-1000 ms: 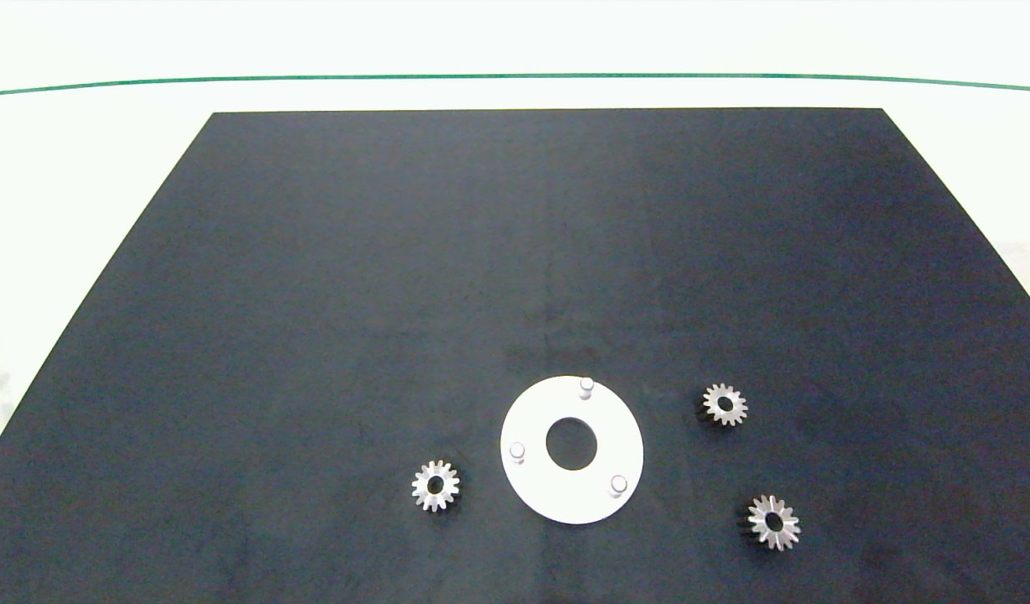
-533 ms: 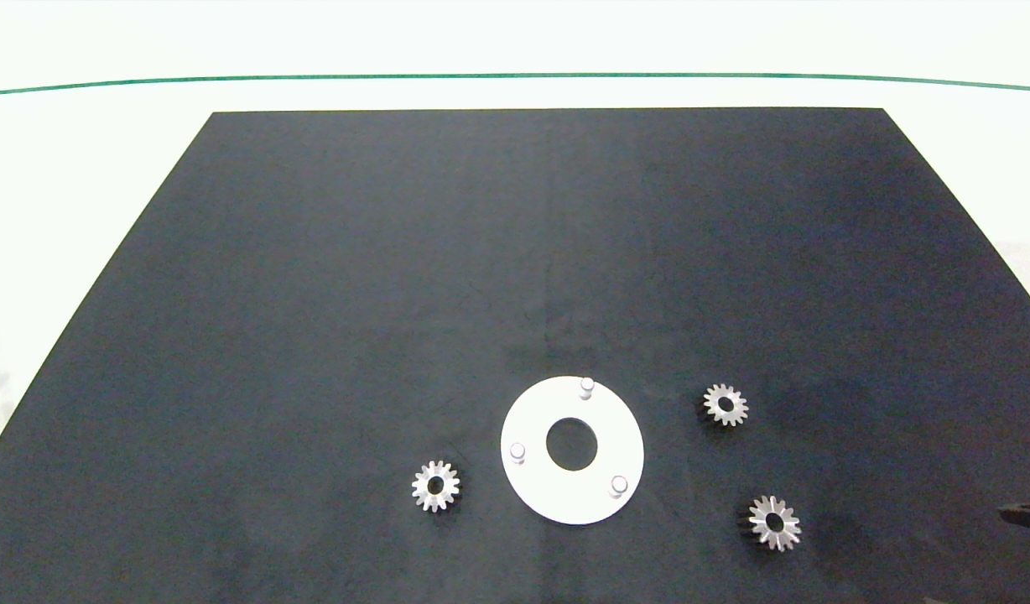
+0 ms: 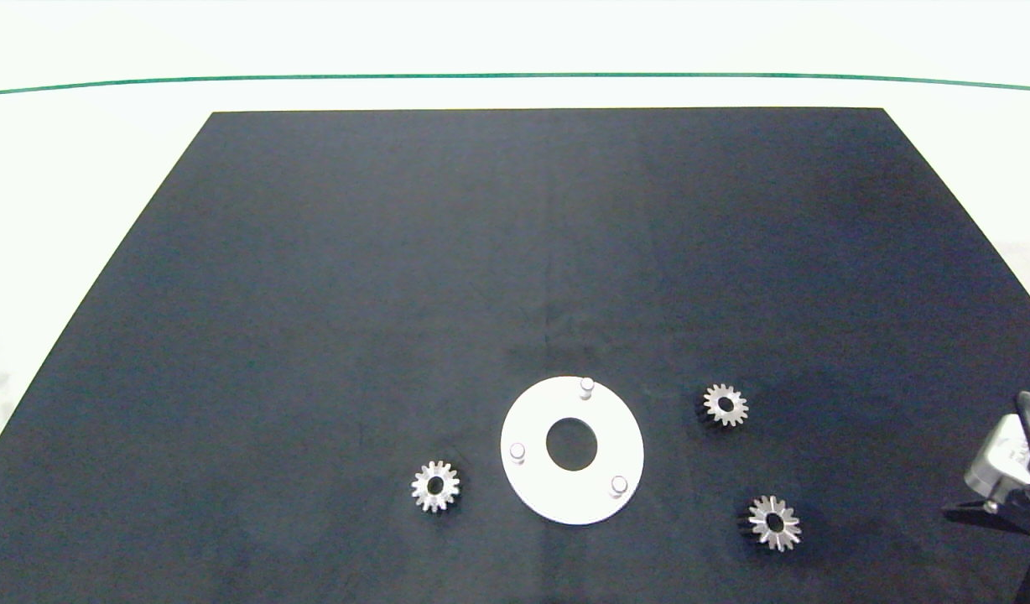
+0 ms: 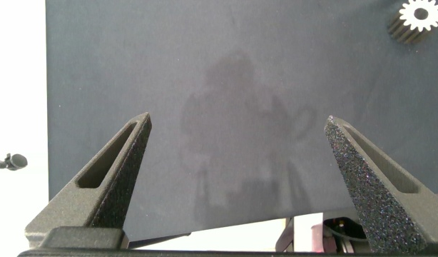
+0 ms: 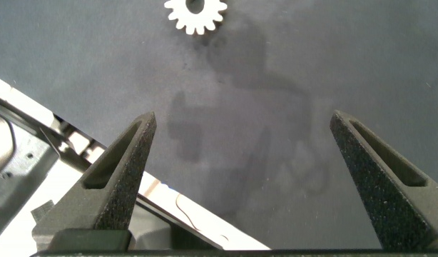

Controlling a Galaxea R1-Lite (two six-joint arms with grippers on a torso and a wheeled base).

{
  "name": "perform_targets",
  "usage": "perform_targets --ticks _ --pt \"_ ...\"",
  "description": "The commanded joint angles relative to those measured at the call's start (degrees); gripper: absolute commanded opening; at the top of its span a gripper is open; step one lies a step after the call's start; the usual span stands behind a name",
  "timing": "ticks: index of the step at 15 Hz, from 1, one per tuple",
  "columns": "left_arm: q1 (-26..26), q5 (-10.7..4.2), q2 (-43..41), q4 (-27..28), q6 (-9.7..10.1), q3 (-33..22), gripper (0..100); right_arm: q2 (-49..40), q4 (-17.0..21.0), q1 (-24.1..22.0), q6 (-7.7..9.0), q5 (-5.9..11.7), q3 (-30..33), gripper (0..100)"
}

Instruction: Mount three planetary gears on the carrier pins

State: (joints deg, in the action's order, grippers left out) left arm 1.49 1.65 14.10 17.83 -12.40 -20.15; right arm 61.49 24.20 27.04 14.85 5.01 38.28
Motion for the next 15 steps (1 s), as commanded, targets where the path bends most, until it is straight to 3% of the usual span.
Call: perform_targets --ticks 1,7,10,15 --pt "-0.08 0.02 -0.22 0.09 -0.08 0.11 100 3.73 -0.73 1.35 0.88 1.23 0.13 100" --pt "0.01 0.02 -0.31 0.09 -0.08 0.02 100 9.53 -2.05 3.55 1.24 1.32 1.98 100" --pt "0.01 0.02 -0.48 0.09 -0.08 0.02 100 12.43 -4.69 6.71 1.15 3.52 1.98 100" --pt "0.09 0.02 -0.66 0.09 -0.08 -0.06 100 15.85 -7.94 7.85 0.97 4.22 1.98 100"
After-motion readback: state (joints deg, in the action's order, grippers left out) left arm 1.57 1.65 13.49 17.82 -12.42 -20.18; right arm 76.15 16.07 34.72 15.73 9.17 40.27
